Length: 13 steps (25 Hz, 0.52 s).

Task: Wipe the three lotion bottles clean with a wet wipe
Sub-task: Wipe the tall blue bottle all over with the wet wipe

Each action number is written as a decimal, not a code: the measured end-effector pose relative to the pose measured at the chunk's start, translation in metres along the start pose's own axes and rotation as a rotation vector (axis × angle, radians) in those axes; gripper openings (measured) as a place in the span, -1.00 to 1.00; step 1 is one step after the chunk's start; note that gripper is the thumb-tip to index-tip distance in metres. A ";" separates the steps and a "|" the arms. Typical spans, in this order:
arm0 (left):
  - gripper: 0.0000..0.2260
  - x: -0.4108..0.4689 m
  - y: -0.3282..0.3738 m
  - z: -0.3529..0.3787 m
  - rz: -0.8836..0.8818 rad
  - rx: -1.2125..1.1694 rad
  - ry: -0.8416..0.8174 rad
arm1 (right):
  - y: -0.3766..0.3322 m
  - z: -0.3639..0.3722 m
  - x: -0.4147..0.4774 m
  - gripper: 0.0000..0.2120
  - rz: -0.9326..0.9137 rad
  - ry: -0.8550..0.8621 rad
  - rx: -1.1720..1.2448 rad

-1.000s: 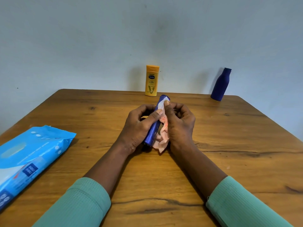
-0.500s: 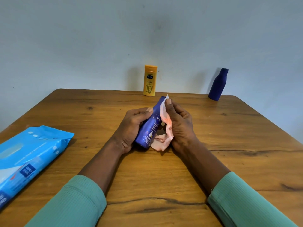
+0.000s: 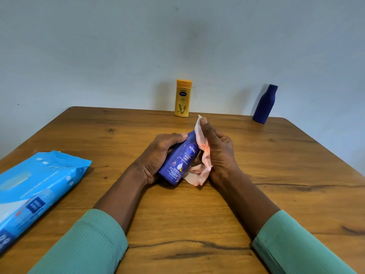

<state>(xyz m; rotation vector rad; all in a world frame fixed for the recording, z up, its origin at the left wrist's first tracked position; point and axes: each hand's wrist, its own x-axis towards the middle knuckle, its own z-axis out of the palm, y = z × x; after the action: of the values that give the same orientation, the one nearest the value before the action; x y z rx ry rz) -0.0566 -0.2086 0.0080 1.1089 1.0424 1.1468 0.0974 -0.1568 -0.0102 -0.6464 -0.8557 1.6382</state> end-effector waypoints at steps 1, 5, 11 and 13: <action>-0.62 0.000 0.000 -0.002 0.006 0.008 -0.009 | 0.000 0.001 -0.002 -0.74 0.001 -0.027 -0.025; -0.71 -0.001 0.000 -0.001 0.031 -0.024 0.038 | 0.002 0.005 -0.006 -0.65 -0.019 -0.116 -0.167; -0.75 -0.001 0.001 0.000 0.004 -0.186 0.099 | 0.015 0.014 -0.013 -0.65 -0.129 -0.127 -0.373; -0.75 0.000 0.002 0.001 -0.020 -0.193 0.113 | 0.015 0.013 -0.010 -0.57 -0.136 -0.100 -0.332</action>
<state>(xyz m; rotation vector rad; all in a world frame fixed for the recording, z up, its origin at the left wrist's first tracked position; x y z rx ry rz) -0.0557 -0.2091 0.0102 0.8885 1.0036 1.2770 0.0815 -0.1710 -0.0150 -0.7211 -1.2335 1.4270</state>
